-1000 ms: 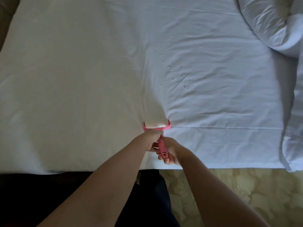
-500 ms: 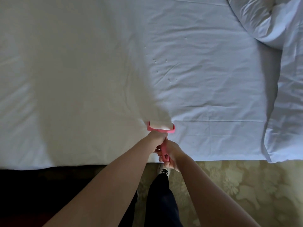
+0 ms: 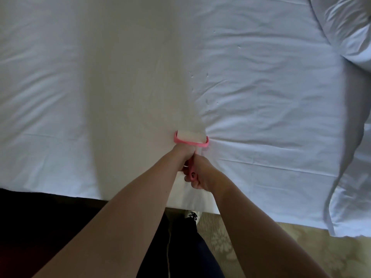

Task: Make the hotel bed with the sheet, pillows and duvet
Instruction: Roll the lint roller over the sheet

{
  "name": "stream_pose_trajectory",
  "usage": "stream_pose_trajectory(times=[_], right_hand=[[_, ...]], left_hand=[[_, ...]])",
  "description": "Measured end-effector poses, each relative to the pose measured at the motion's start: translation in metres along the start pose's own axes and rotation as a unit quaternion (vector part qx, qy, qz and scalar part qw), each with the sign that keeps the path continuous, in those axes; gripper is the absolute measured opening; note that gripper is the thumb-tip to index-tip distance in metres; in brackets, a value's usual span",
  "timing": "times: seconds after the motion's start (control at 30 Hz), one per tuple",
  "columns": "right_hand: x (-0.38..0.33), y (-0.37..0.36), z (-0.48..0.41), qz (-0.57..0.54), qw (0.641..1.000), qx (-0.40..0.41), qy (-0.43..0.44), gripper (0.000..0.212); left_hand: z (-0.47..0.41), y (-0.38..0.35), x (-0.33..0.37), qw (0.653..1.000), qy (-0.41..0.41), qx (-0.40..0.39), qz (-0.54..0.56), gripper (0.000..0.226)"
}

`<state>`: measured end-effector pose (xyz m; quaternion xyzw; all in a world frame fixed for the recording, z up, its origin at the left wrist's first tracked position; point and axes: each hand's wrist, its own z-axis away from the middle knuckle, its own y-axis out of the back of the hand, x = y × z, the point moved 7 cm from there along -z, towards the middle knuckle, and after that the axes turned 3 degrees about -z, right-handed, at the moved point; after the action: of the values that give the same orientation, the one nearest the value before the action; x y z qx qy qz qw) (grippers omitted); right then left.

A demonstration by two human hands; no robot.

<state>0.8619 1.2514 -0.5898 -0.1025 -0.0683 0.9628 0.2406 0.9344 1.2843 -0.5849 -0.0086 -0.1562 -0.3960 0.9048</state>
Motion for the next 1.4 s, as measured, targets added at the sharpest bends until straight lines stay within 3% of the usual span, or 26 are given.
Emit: stream_pose_trajectory(times=[0.17,0.4,0.7,0.93,1.4], right_hand=[[-0.030,0.004,-0.009,0.019,0.999,0.023,0.017,0.036],[-0.097,0.008,-0.018,0.026,0.998,0.039,0.031,0.034],[-0.180,0.005,-0.037,0.025,0.995,0.091,0.039,0.054],[-0.242,0.010,-0.043,0.027,0.994,0.100,0.037,0.044],[-0.374,0.013,-0.062,0.020,0.995,0.086,0.035,0.060]], left_hand=[[-0.008,0.009,0.026,1.000,0.010,0.004,0.018,0.021],[-0.032,0.029,0.086,1.000,0.004,0.006,0.010,0.029],[-0.053,0.061,0.164,1.000,0.003,-0.017,-0.002,0.023],[-0.081,0.076,0.219,1.000,-0.008,-0.005,0.005,0.023],[-0.125,0.117,0.338,1.000,0.006,-0.013,-0.020,0.019]])
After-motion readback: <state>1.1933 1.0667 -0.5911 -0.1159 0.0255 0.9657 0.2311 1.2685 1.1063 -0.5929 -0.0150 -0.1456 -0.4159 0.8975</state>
